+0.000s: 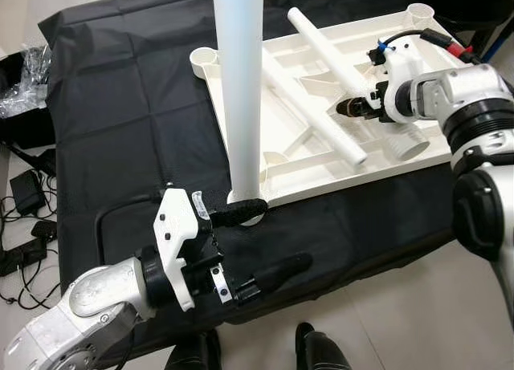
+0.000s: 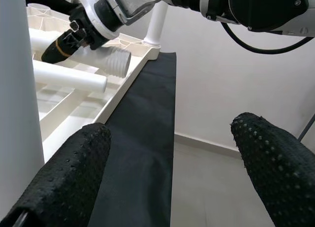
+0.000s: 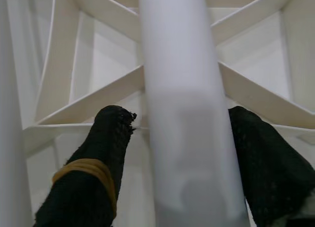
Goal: Building children table
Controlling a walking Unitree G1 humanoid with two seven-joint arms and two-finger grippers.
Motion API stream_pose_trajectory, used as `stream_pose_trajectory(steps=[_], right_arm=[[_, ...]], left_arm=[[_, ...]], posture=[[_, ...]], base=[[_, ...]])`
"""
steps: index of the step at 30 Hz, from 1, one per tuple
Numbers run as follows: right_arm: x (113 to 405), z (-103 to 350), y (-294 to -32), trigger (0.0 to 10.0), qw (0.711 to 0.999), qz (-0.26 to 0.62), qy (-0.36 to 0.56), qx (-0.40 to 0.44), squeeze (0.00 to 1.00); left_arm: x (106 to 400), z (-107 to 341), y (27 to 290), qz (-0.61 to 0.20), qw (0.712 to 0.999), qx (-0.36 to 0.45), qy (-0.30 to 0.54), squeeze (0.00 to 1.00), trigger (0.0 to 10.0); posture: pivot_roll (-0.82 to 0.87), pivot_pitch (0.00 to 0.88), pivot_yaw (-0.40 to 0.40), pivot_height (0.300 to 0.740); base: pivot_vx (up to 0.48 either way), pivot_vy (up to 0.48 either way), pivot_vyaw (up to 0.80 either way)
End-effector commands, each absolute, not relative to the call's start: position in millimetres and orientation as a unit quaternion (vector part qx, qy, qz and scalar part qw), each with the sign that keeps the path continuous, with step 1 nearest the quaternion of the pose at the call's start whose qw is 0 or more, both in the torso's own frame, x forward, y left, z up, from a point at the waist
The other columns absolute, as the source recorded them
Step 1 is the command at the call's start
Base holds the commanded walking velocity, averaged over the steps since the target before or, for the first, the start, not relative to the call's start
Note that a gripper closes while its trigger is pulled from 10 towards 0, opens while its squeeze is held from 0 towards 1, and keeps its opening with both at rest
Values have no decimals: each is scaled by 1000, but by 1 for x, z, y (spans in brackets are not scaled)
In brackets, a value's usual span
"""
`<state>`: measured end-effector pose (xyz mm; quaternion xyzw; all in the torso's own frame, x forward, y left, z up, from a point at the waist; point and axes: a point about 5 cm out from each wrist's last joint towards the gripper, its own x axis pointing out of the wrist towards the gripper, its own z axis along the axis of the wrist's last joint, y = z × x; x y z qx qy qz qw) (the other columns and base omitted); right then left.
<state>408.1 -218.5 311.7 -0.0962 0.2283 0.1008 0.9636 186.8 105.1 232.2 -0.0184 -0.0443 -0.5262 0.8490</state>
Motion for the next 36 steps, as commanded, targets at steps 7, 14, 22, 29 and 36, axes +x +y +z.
stream_pose_trajectory(steps=[7, 14, 22, 29, 36], right_arm=[[405, 296, -228, 0, 960, 86, 257, -68, 0], [406, 301, -232, 0, 973, 76, 220, 7, 0], [408, 334, -233, 0, 985, 117, 86, 99, 0], [391, 361, -229, 10000, 959, 227, -46, 166, 0], [349, 346, -219, 10000, 940, 297, -128, 112, 0]], left_arm=[[184, 237, 104, -532, 845, -12, -47, 0, 10000], [187, 238, 104, -528, 848, -10, -51, 0, 10000], [195, 239, 106, -521, 851, -7, -61, 0, 10000], [209, 244, 109, -501, 861, -4, -85, 0, 10000], [231, 247, 119, -440, 890, -5, -121, 0, 10000]], posture=[[-6, 366, 17, 740], [-7, 340, 13, 740], [-10, 289, 15, 740], [-22, 232, 13, 740], [-39, 156, -6, 740]], base=[[0, 0, 0], [0, 0, 0], [0, 0, 0], [0, 0, 0], [0, 0, 0]])
